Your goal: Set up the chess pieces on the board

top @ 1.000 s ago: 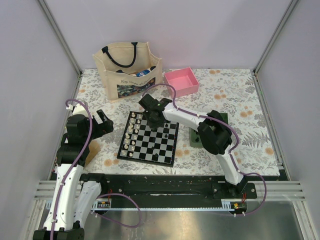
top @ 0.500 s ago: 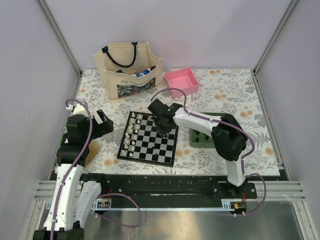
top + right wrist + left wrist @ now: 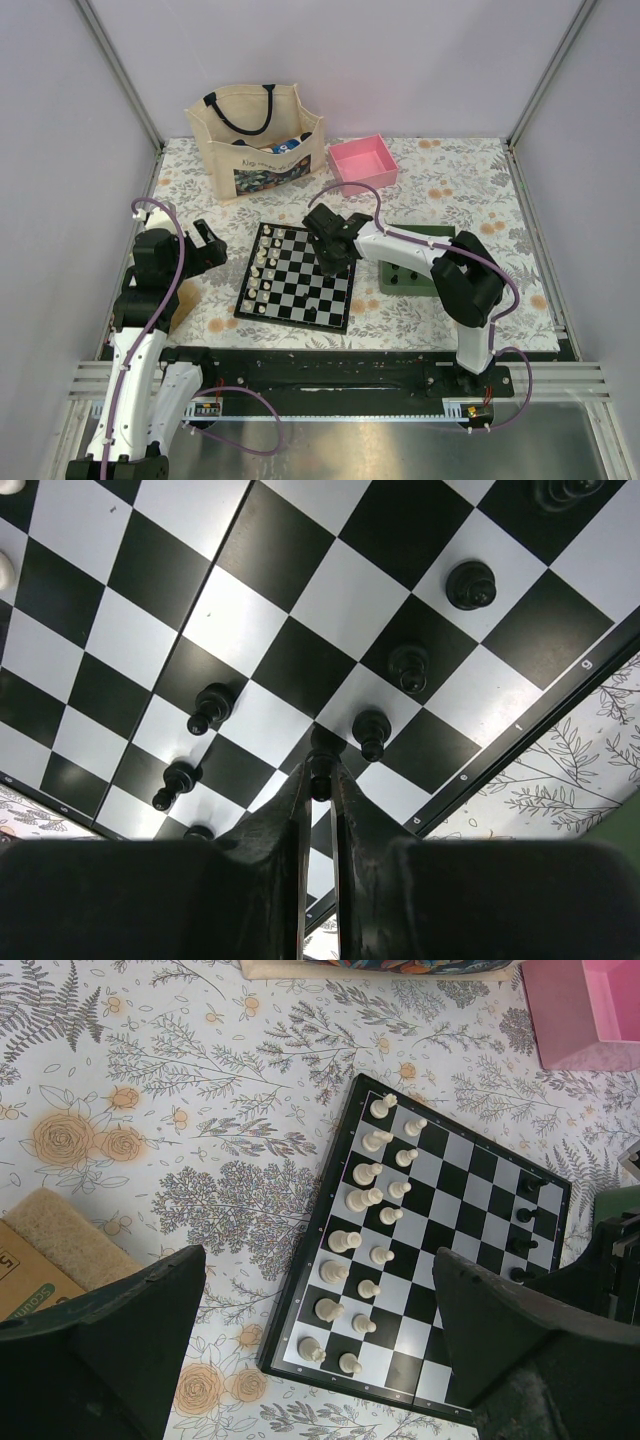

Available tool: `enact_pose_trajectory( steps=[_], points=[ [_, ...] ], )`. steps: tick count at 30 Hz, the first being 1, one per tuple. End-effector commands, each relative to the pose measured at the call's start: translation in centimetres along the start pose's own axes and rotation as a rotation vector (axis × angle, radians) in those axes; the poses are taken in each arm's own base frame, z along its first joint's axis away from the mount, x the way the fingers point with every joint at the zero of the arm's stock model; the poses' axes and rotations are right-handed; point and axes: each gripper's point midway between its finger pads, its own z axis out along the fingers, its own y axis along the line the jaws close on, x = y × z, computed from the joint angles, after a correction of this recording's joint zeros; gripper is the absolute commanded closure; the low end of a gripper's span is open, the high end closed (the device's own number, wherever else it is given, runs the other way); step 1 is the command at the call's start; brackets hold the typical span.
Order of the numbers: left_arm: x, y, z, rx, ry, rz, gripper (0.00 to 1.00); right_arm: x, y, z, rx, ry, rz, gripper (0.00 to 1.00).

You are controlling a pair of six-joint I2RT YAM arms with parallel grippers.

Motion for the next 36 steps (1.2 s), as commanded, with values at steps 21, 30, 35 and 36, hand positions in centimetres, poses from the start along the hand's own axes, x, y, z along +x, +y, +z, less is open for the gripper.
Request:
enact_pose_trajectory(
  steps=[21, 30, 35, 36],
  points=[
    [-0.8, -0.6, 0.0, 0.032, -0.036, -0.006, 0.01, -0.3, 0.2, -0.4, -0.021, -0.026, 0.005, 0.72],
    [-0.9, -0.6, 0.0, 0.030, -0.039, -0.008, 0.01, -2.3, 1.6, -2.5, -0.080, -0.074, -0.011, 0.61],
    [-0.9, -0.6, 0.0, 0.032, -0.040, -0.006, 0.01, -3.7, 2.5, -3.2, -0.105, -0.105, -0.017, 0.60],
    [-0.9, -0.6, 0.0, 0.034, -0.040, -0.007, 0.01, -3.8, 2.6, -3.1, -0.107, -0.102, -0.016, 0.59]
  ],
)
